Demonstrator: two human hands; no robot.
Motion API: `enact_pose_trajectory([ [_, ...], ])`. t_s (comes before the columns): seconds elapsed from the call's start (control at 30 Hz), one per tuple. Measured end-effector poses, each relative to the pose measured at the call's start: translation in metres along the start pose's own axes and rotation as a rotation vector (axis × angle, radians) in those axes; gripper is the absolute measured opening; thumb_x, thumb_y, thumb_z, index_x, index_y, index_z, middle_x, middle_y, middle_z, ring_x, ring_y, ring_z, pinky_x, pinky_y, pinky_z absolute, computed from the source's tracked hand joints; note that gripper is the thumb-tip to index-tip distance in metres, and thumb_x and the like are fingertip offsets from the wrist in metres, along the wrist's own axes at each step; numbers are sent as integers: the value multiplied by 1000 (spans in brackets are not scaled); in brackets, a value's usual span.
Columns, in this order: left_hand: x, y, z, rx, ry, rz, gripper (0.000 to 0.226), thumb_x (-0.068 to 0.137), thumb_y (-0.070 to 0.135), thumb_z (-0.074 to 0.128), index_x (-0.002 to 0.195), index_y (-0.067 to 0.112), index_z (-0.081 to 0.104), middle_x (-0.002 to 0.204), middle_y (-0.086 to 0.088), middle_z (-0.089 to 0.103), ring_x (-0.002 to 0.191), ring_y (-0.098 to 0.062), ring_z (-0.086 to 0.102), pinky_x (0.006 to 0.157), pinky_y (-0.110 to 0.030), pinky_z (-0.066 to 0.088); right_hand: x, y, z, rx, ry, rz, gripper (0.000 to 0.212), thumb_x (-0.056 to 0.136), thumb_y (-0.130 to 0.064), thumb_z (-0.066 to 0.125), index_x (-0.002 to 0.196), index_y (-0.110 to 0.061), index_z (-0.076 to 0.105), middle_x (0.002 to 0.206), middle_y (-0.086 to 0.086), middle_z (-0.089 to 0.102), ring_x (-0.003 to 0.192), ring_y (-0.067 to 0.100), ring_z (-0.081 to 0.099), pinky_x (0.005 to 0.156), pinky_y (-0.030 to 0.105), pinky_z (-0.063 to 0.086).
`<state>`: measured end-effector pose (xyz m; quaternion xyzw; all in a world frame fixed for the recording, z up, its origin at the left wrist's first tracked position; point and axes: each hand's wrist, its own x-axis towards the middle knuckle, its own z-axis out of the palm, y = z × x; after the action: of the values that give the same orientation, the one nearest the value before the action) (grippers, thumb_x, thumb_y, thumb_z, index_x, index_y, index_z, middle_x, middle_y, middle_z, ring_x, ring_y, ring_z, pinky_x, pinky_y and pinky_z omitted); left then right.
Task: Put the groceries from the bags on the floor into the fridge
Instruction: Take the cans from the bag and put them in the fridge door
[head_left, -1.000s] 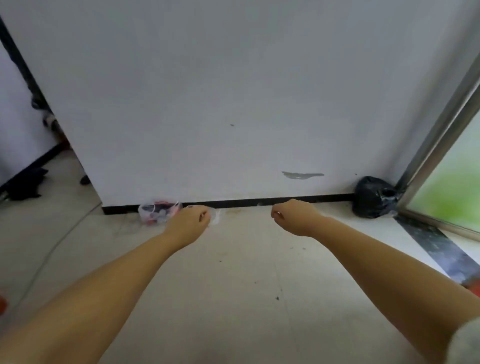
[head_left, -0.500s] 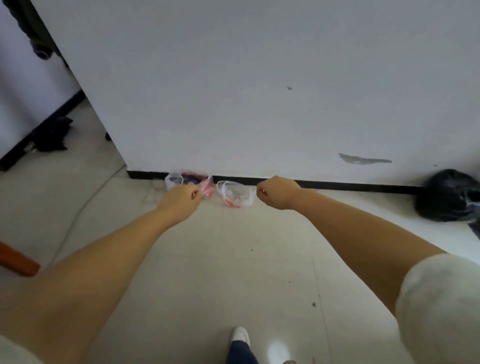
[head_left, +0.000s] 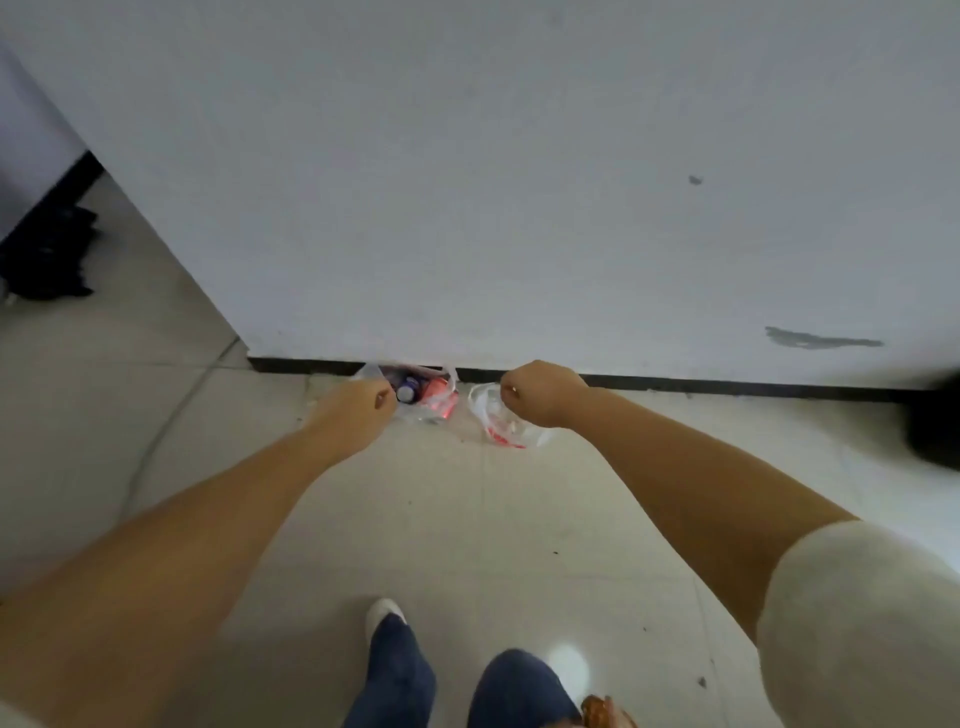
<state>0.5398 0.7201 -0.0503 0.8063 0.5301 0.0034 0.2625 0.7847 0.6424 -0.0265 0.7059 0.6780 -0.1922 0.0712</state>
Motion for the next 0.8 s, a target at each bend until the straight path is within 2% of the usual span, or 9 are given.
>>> enact_pose_trajectory([
  [0.13,82,-34,-16,-14,-64,4,32,93,24,44,61,23,42,73,-9,60,71,-29,58,71,-38,48,78,-6,4,98,-36,32,33,97,-23,31,66,-16,43,84,6,55,80,26,52,70,31,40],
  [0.2,127,-53,-9,-57,-96,-22,36,92,21,46,57,25,42,76,-13,62,70,-28,57,71,-38,48,120,-5,13,105,-75,27,38,95,-21,31,61,-16,45,82,6,57,77,25,54,68,30,39],
  [0.33,214,-91,35,-38,-147,-60,30,93,28,40,66,22,50,79,-12,63,70,-28,55,71,-35,47,218,11,54,104,-149,45,33,96,-20,32,87,-6,61,92,10,62,86,29,59,69,32,44],
  [0.43,272,-119,83,-57,-206,-49,27,97,22,41,81,7,57,76,-12,56,66,-23,48,67,-40,44,293,24,102,95,-197,41,33,98,-22,30,90,-7,59,91,11,60,86,28,58,74,37,48],
  [0.53,328,-164,148,-25,-272,-35,26,98,23,41,82,7,53,83,-16,59,70,-24,51,65,-35,42,362,35,166,91,-235,45,37,100,-22,28,93,-5,60,85,9,59,76,24,55,68,34,45],
  [0.6,362,-194,198,40,-301,18,24,97,23,41,88,6,56,90,-15,62,77,-25,55,72,-35,45,407,42,223,91,-243,37,36,99,-22,28,90,-5,59,85,9,61,74,22,56,70,34,49],
  [0.67,392,-221,250,104,-314,122,26,96,22,42,109,7,59,109,-12,63,96,-26,59,85,-36,48,448,48,283,75,-226,39,33,99,-23,29,89,-8,58,89,7,62,77,20,58,70,31,47],
  [0.73,422,-247,305,225,-323,264,36,96,24,42,129,11,50,129,-8,54,116,-23,53,98,-35,45,488,52,341,88,-141,16,30,98,-24,34,108,-12,59,109,6,63,93,20,61,76,27,46],
  [0.8,452,-270,355,392,-331,387,50,95,28,46,142,11,34,144,-9,40,131,-24,41,110,-37,36,522,56,396,51,-90,-74,39,96,-28,42,134,-16,47,135,6,52,119,22,53,96,33,45],
])
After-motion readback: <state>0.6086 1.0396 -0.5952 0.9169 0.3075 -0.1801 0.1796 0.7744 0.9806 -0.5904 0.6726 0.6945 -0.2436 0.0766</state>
